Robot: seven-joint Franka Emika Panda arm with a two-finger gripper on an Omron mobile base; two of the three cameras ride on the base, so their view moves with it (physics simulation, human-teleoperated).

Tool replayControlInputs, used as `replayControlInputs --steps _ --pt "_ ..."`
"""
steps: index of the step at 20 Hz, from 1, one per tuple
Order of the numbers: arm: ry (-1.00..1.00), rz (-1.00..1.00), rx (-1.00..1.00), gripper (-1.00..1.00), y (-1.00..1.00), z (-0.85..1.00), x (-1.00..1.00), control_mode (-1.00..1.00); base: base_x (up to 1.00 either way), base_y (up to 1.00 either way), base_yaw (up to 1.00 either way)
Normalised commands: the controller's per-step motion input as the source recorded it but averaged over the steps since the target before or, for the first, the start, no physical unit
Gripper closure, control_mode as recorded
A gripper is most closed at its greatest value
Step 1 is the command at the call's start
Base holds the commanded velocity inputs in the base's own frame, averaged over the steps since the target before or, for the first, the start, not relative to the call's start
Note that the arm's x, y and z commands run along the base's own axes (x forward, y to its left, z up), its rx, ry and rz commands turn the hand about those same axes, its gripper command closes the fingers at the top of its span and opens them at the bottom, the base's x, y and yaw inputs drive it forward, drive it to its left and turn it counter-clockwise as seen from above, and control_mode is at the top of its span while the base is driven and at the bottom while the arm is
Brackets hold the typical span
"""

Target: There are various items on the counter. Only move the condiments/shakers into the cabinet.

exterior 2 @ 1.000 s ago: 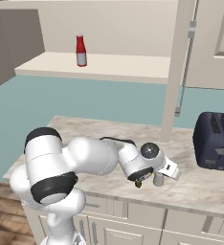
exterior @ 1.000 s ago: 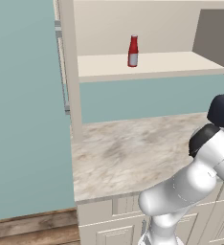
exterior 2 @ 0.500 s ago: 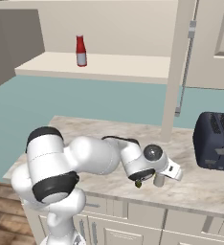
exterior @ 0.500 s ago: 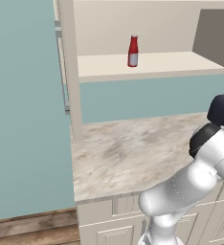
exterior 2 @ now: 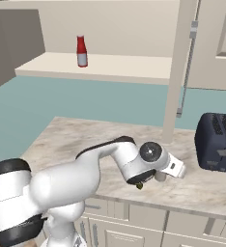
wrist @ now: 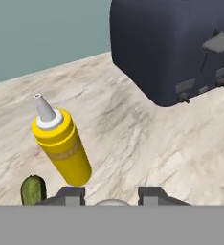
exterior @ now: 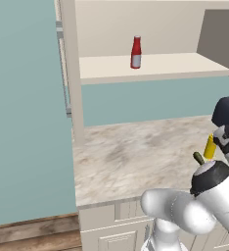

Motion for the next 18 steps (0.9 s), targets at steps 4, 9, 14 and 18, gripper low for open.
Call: replayControlInputs --steps 4,9,14,18 --pt "-0.01 0.0 0.0 1.0 0.39 1.0 -0.45 -1.0 0.0 0.0 0.0" --pt "-0.08 0.0 -0.01 1.0 0.51 1.0 -0.43 -1.0 0.0 0.0 0.0" --pt "-0.12 0.01 0.0 1.0 0.8 1.0 -0.16 -1.0 0.0 0.0 0.0" --pt "-0.1 0.04 -0.03 1.0 0.8 1.0 0.0 -1.0 0.0 0.0 0.0"
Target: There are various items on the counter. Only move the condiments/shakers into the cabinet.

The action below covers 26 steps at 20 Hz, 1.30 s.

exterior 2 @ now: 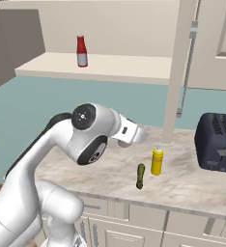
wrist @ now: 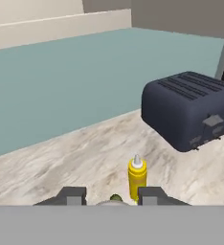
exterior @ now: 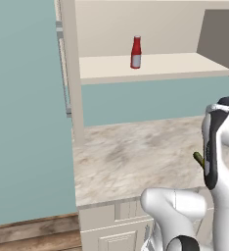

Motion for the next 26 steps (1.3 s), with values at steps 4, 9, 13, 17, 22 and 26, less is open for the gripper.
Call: replayControlInputs --steps 4,9,13,17,22,26 --pt "-0.07 0.02 -0.05 1.0 0.65 1.0 0.0 -1.0 0.0 0.0 0.0" --pt "-0.01 0.06 0.0 1.0 0.73 1.0 0.0 -1.0 0.0 0.0 0.0" --pt "0.0 0.14 0.0 1.0 1.0 1.0 0.0 -1.0 0.0 0.0 0.0" --pt "0.0 0.15 0.0 1.0 1.0 1.0 0.0 -1.0 0.0 0.0 0.0" --pt "-0.18 0.16 0.0 1.0 1.0 0.61 0.0 -1.0 0.0 0.0 0.0" --pt "-0.42 0.18 0.0 1.0 1.0 -0.23 -0.14 -1.0 0.0 0.0 0.0"
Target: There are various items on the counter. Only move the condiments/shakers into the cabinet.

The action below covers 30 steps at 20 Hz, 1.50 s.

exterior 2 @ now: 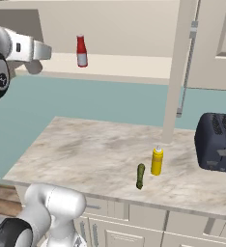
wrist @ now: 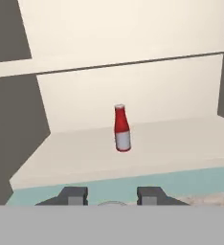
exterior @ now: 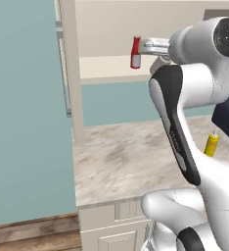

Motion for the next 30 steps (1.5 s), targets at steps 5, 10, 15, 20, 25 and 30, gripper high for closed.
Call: replayControlInputs --steps 5,10,15,20,25,30 --pt "-0.17 0.08 0.05 1.0 0.42 -0.24 -0.06 -1.0 0.0 0.0 0.0" --pt "0.0 0.0 0.0 1.0 0.29 0.17 0.16 -1.0 0.0 0.0 0.0" --pt "0.0 0.0 0.0 1.0 0.36 0.49 0.31 -1.0 0.0 0.0 0.0" --pt "0.05 0.0 0.0 1.0 0.0 0.0 0.36 -1.0 0.0 0.0 0.0" --pt "0.1 0.0 0.0 1.0 -0.05 0.0 0.3 -1.0 0.0 0.0 0.0" --pt "0.0 0.0 0.0 1.0 0.0 0.0 0.15 -1.0 0.0 0.0 0.0"
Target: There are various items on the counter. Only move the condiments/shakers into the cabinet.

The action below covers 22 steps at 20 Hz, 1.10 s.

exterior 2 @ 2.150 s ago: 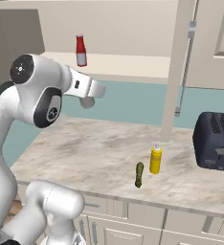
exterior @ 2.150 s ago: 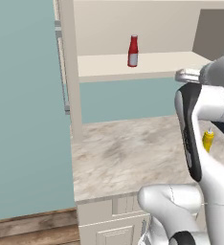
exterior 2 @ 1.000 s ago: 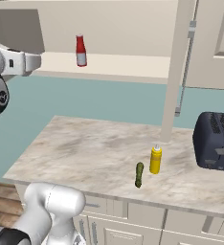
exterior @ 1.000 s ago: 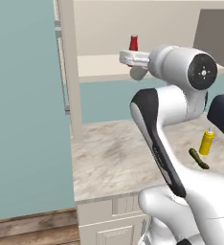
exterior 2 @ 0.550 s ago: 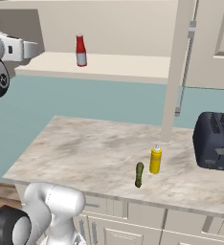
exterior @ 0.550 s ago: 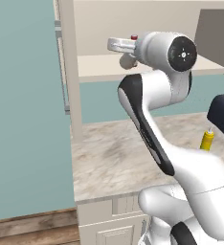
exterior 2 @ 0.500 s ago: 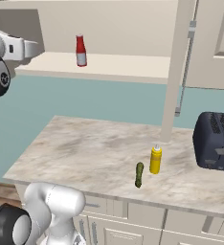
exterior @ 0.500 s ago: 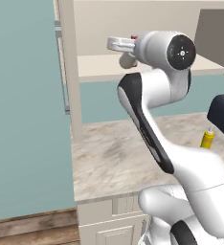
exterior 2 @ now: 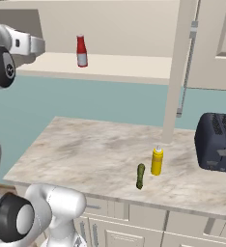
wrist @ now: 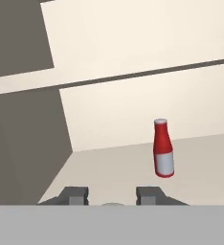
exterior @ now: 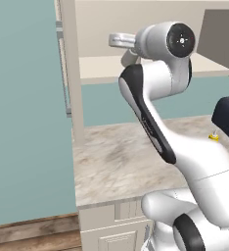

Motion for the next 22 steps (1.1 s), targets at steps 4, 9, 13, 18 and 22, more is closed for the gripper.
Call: replayControlInputs --steps 4,9,13,18,22 --pt "0.0 0.0 0.0 1.0 0.0 -0.01 0.17 -1.0 0.0 0.0 0.0" --pt "0.0 0.0 -0.02 1.0 0.0 -0.06 0.07 -1.0 0.0 0.0 0.0" --pt "0.0 -0.03 -0.1 1.0 0.0 -0.1 0.0 -1.0 0.0 0.0 0.0" --pt "0.01 -0.03 -0.08 1.0 0.01 -0.02 0.0 -1.0 0.0 0.0 0.0" --pt "0.04 0.0 -0.05 1.0 0.0 -0.06 0.17 -1.0 0.0 0.0 0.0"
